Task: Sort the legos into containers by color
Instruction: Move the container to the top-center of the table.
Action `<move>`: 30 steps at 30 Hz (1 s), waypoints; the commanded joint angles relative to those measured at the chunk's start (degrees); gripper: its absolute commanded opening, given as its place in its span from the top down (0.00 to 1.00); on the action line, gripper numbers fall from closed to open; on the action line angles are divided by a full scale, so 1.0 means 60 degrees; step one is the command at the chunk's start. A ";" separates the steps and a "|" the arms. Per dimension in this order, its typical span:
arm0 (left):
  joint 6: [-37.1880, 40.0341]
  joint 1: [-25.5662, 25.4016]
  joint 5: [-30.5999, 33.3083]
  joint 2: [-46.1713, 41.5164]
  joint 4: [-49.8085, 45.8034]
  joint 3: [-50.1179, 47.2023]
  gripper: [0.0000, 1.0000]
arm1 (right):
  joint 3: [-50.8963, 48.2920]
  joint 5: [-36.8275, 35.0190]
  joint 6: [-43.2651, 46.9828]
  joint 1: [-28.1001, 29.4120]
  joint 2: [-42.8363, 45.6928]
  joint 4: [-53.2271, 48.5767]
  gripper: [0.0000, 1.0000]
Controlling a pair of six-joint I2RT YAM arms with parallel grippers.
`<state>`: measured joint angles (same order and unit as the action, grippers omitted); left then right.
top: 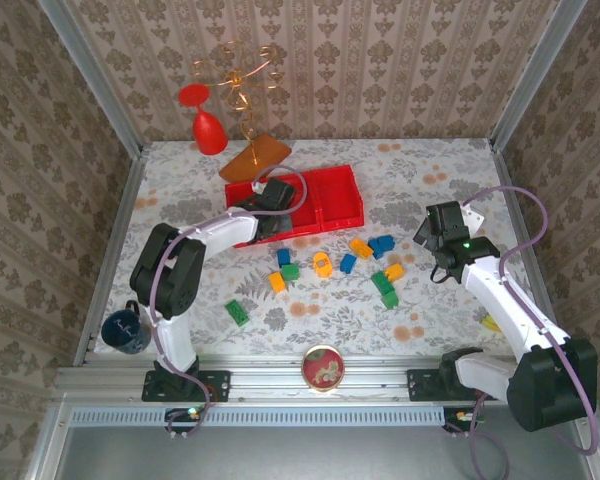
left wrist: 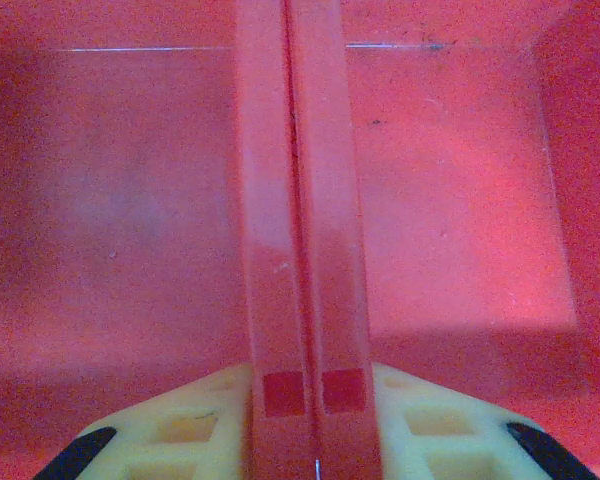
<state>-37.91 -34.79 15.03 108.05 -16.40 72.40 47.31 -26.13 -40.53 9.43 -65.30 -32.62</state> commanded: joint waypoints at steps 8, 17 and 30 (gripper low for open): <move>-0.0334 -0.0462 -0.0332 0.0440 -0.0891 0.0255 0.68 | 0.0320 0.0061 -0.0115 0.0067 0.0124 -0.0188 0.00; -0.0214 -0.0981 -0.0433 0.1000 -0.1045 0.1047 0.68 | 0.0230 0.0011 -0.0027 0.0065 0.0358 -0.0187 0.00; -0.0372 -0.1130 -0.0480 0.1677 -0.1031 0.1885 0.65 | 0.0250 0.0018 0.0003 0.0061 0.0426 -0.0232 0.00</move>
<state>-39.05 -41.19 13.26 116.44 -20.69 82.30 47.31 -26.13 -40.51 9.43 -63.79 -32.60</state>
